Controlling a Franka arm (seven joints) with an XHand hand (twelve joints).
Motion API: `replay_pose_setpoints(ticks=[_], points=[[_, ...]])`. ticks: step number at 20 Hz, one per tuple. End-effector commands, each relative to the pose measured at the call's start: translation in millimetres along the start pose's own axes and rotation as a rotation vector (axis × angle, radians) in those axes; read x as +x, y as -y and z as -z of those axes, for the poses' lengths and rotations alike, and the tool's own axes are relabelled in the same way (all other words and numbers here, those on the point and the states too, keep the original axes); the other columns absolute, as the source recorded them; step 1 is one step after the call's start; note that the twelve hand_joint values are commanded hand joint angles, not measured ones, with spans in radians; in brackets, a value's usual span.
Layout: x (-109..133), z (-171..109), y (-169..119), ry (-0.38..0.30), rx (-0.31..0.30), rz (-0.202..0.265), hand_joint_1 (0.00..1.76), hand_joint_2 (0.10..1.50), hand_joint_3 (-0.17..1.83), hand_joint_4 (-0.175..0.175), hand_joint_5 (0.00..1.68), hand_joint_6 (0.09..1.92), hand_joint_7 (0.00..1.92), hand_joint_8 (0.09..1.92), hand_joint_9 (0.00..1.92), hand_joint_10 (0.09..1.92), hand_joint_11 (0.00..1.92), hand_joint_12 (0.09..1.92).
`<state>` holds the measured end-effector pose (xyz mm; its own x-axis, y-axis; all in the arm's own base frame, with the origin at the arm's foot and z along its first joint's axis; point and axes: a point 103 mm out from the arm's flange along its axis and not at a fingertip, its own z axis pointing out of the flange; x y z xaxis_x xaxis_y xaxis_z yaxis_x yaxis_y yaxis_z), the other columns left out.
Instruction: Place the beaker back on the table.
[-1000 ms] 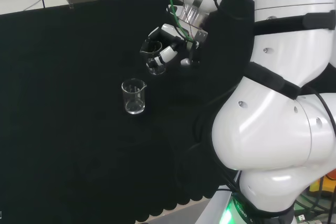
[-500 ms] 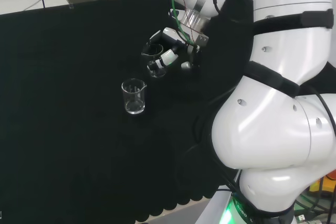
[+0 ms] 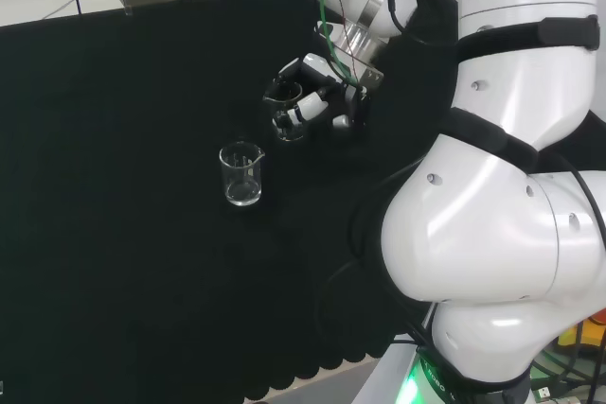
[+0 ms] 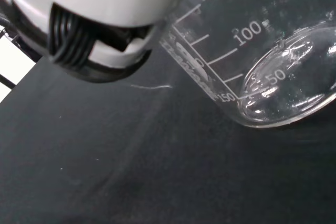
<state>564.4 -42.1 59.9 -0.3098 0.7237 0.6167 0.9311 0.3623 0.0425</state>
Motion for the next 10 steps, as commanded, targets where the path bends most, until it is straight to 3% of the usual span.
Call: replay_pose_setpoints(ticks=[1, 9, 10], points=[[-5.1, -2.5, 2.3, -0.011, -0.003, -0.008, 1.3, 0.68, 0.65, -0.175, 1.19, 0.79, 1.24, 0.77, 1.55, 0.49, 1.36, 0.66], [-6.1, -7.5, 2.0, 0.022, 0.008, -0.015, 1.3, 0.69, 0.63, -0.175, 1.19, 0.78, 1.24, 0.76, 1.54, 0.48, 1.36, 0.67], [-6.1, -8.1, 2.0, 0.028, 0.005, -0.018, 1.31, 0.65, 0.7, -0.148, 1.19, 0.78, 1.3, 0.72, 1.54, 0.47, 1.36, 0.68]])
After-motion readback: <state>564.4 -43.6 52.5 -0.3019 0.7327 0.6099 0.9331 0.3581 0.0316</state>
